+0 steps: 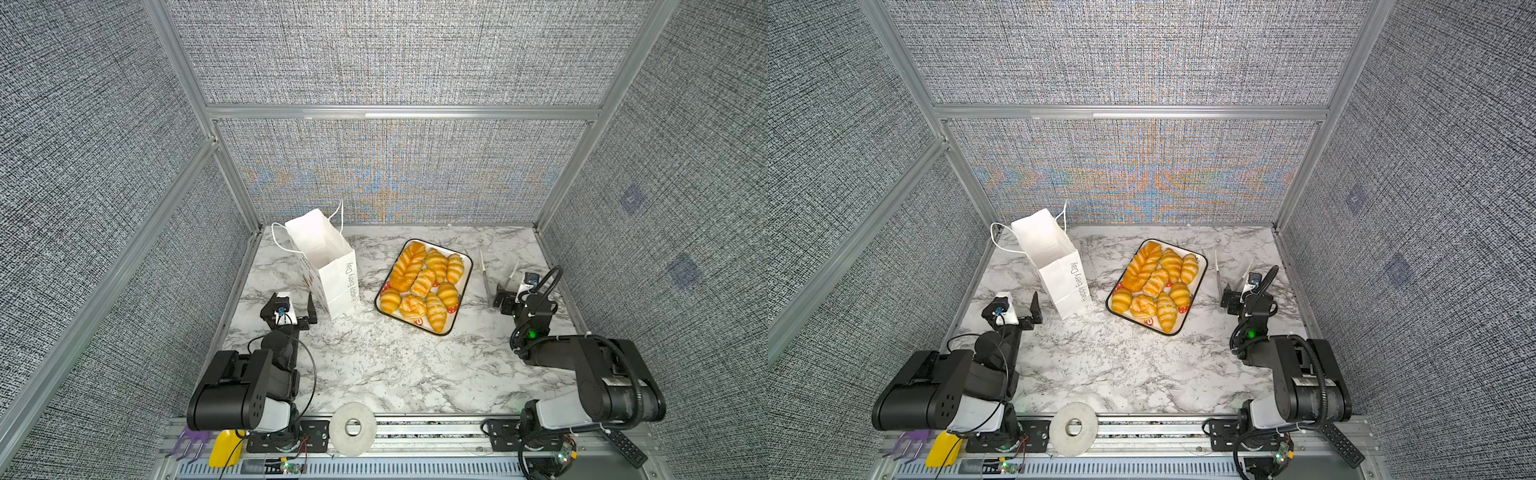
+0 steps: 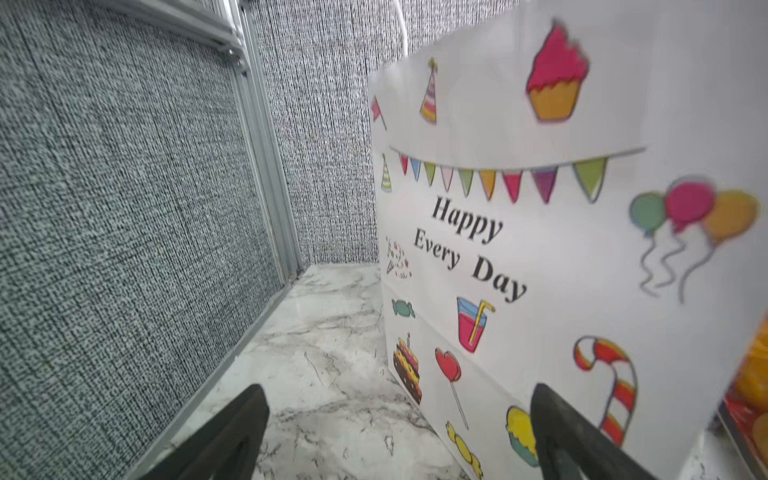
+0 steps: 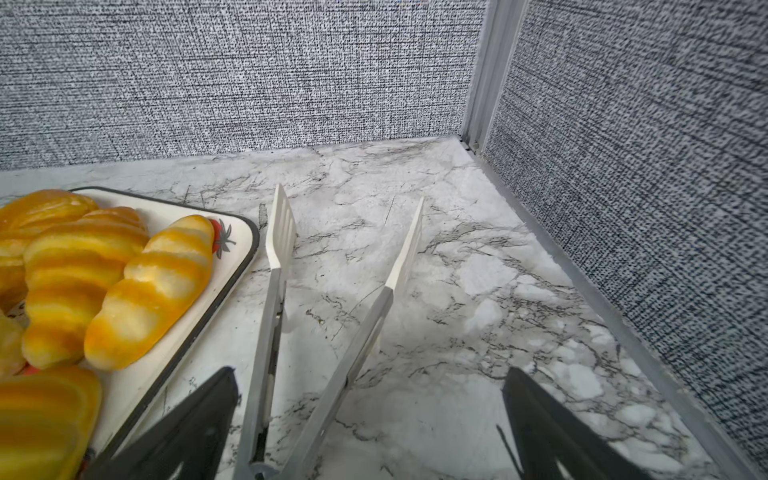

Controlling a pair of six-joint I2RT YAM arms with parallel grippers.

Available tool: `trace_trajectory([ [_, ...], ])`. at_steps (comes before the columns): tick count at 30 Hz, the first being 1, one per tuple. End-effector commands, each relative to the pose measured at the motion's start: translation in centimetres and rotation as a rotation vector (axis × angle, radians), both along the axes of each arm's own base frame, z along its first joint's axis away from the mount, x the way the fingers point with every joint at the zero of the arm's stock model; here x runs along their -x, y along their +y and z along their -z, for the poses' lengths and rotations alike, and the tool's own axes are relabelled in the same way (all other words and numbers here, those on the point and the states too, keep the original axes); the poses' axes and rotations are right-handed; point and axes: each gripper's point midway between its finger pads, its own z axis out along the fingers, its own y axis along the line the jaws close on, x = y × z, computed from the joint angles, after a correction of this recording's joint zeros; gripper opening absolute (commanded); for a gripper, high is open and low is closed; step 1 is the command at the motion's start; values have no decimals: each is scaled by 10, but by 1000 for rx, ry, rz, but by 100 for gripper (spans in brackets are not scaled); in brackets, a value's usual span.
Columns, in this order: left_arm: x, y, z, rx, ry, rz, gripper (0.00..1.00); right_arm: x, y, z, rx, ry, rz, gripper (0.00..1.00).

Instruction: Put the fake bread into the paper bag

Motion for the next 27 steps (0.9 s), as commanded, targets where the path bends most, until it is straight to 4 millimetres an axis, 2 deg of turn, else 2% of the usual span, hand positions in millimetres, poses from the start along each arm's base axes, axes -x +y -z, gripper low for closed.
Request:
trace_trajectory([
  [1, 35, 7, -6, -7, -61, -49, 99, 6, -13, -5, 11, 14, 101, 99],
  [6, 36, -1, -13, 16, -38, -13, 99, 16, -27, -18, -40, 31, 221, 99],
  [12, 50, 10, -42, 167, -99, -53, 99, 23, -38, -45, -130, 36, 324, 99],
  [14, 54, 10, -46, 193, -108, -47, 99, 26, -45, -49, -163, 79, 393, 99],
  [16, 56, 13, -62, 239, -123, -52, 99, 27, -51, -54, -197, 147, 469, 99],
  [19, 61, 17, -74, 298, -124, -62, 99, 28, -59, -63, -249, 254, 593, 99],
  [23, 66, 25, -91, 386, -116, -97, 99, 24, -56, -76, -296, 402, 667, 99],
  [27, 67, 25, -115, 434, -85, -92, 99, 12, -35, -75, -248, 482, 586, 99],
])
